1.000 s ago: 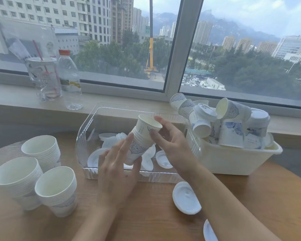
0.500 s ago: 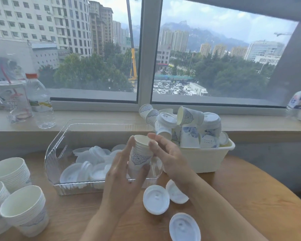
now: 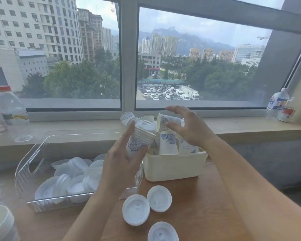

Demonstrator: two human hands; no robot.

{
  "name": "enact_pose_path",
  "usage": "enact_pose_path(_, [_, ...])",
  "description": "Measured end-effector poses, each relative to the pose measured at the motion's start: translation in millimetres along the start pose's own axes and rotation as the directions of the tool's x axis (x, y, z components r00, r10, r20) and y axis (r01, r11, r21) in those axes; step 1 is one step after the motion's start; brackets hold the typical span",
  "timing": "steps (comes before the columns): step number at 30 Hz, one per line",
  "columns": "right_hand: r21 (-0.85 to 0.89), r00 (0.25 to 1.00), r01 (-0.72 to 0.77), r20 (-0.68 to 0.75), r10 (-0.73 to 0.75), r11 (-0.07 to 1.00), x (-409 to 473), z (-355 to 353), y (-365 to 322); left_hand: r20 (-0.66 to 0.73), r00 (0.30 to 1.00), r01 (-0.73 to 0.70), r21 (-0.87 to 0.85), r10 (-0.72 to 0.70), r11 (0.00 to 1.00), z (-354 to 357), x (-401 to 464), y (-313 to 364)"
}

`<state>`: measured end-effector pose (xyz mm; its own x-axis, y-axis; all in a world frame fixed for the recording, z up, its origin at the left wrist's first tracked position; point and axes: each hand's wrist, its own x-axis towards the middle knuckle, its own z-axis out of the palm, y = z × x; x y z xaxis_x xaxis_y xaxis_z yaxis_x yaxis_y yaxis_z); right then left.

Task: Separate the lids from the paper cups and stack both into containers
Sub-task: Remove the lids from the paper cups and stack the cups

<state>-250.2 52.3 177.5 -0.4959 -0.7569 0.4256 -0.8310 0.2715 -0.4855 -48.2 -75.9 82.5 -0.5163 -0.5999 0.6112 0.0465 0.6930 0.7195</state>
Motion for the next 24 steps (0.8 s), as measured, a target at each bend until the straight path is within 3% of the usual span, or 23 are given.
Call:
enact_pose_path(6, [-0.151, 0.971, -0.068, 0.215, 0.1, 0.986, 26.1, -3.4, 14.5, 0.013, 1.0, 0.017, 0.043, -0.017, 0.999, 6.2, 12.4, -1.2])
enact_pose_path(13, [-0.123, 0.971, -0.098, 0.204, 0.122, 0.988, 33.7, 1.0, 21.5, 0.023, 1.0, 0.014, 0.067, -0.016, 0.998, 13.2, 15.7, -1.5])
enact_pose_path(16, [-0.085, 0.989, -0.072, 0.121, 0.082, 0.994, 35.9, -0.3, 22.1, 0.017, 1.0, 0.012, 0.069, -0.014, 0.998, 14.6, 16.6, -1.7])
enact_pose_path(20, [0.162, 0.996, 0.011, -0.086, 0.003, 0.987, 27.6, -5.9, 5.4, 0.001, 1.0, 0.011, 0.057, -0.011, 0.998, 13.6, 16.4, 1.6])
enact_pose_path(24, [0.601, 0.998, -0.001, -0.047, 0.037, 0.8, -3.0, 4.5, -29.2, 0.014, 1.0, 0.008, 0.021, -0.008, 1.0, 7.8, 7.6, 5.6])
